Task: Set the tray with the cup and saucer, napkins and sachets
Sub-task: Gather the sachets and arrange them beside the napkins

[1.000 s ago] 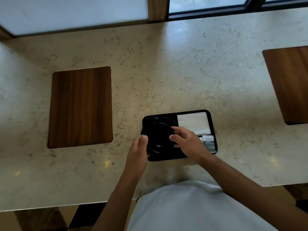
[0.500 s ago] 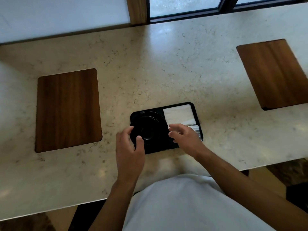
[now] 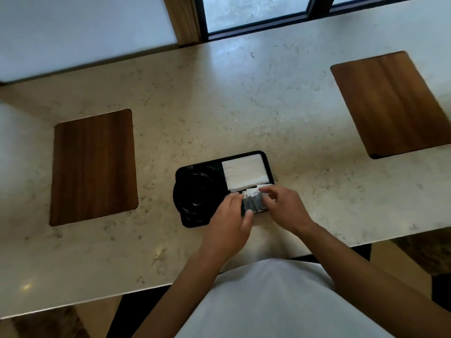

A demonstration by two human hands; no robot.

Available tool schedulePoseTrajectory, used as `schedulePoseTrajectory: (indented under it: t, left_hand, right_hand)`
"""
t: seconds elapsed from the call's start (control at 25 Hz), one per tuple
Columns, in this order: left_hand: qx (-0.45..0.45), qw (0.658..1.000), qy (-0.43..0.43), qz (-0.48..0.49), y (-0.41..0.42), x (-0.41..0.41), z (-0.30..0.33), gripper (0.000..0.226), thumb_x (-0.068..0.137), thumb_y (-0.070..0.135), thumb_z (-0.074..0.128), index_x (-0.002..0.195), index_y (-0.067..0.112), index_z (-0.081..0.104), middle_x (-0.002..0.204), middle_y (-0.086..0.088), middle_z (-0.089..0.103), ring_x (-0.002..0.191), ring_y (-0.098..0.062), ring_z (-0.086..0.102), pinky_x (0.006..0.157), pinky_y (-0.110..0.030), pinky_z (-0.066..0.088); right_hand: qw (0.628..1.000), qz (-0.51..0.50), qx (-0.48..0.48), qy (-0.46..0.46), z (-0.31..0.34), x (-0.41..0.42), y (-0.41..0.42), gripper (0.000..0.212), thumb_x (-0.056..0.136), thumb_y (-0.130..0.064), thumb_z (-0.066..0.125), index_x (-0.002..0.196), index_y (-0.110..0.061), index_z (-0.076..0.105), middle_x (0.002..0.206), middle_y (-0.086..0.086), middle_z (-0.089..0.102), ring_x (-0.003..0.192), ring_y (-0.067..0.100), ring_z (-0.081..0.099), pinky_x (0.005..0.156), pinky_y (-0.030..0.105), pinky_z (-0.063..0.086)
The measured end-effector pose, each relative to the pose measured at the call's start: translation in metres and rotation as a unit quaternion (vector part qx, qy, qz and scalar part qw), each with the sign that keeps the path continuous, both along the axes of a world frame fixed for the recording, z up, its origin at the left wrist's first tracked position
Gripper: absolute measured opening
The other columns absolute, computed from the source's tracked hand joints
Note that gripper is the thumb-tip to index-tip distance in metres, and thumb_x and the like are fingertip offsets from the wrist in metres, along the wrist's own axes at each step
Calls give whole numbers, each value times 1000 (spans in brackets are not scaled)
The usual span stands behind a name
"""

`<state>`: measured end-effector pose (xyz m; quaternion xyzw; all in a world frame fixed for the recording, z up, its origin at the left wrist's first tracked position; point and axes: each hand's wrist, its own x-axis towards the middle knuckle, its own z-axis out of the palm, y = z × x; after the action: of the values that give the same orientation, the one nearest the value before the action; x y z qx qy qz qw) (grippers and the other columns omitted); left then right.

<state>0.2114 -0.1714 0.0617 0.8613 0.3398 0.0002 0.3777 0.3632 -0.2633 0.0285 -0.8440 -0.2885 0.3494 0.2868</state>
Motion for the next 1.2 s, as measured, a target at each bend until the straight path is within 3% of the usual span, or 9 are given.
schedulePoseTrajectory:
  t: [0.12,0.2,0.32,0.4,0.6,0.84,0.96,1.2]
  left_hand:
    - [-2,998,58,-6,-13,24,-12,54,101,38,49,148,12,41,152,-4,44,138,-17,42,110,-28,36]
    - [56,993,107,-11,-16,38,-21,54,99,34,49,146,7,43,152,-11,44,139,-22,41,114,-32,35]
    - [92,978,186,11,-10,56,-27,57,94,27,49,145,3,43,154,-17,41,142,-27,39,114,-34,35]
    - [99,973,211,6,-5,64,-33,60,93,27,49,147,2,40,155,-19,39,143,-29,36,116,-36,32]
    - [146,955,254,-53,1,75,-46,69,96,32,42,157,7,22,166,-20,18,154,-32,13,125,-46,10]
    - [155,925,336,-86,-2,75,-56,75,96,43,38,161,20,8,168,-20,-4,154,-40,-5,118,-65,-11]
    - [154,922,342,-101,1,73,-60,81,93,44,42,161,20,6,168,-21,-6,154,-40,-7,114,-69,-14]
    - [158,931,317,-86,6,76,-58,79,93,46,47,160,22,13,168,-21,3,155,-39,1,114,-72,-8]
  right_hand:
    - [999,10,7,-37,-1,28,2,32,95,-19,59,124,-15,73,117,6,76,90,13,68,76,14,47]
    - [997,52,5,-59,-5,40,2,36,94,-20,55,125,-13,72,124,7,73,103,18,68,87,22,50]
    - [980,170,-32,-100,-14,50,6,40,97,-23,50,133,-11,65,150,7,55,144,25,41,117,35,33]
    - [965,221,-49,-130,-21,52,8,45,99,-27,48,140,-12,58,159,6,44,154,28,20,123,40,21]
    - [938,284,-80,-182,-30,49,12,59,104,-46,34,155,-18,38,167,6,26,157,33,6,126,48,5]
    - [923,304,-143,-187,-42,31,-6,69,102,-59,19,163,-30,7,171,3,-11,154,35,-20,124,57,-5]
    - [922,302,-150,-188,-46,33,-2,68,102,-61,19,162,-32,3,170,0,-15,154,36,-21,124,59,-7]
    - [924,302,-142,-187,-48,40,1,69,101,-56,33,162,-34,12,172,1,-5,156,38,-12,124,59,-5]
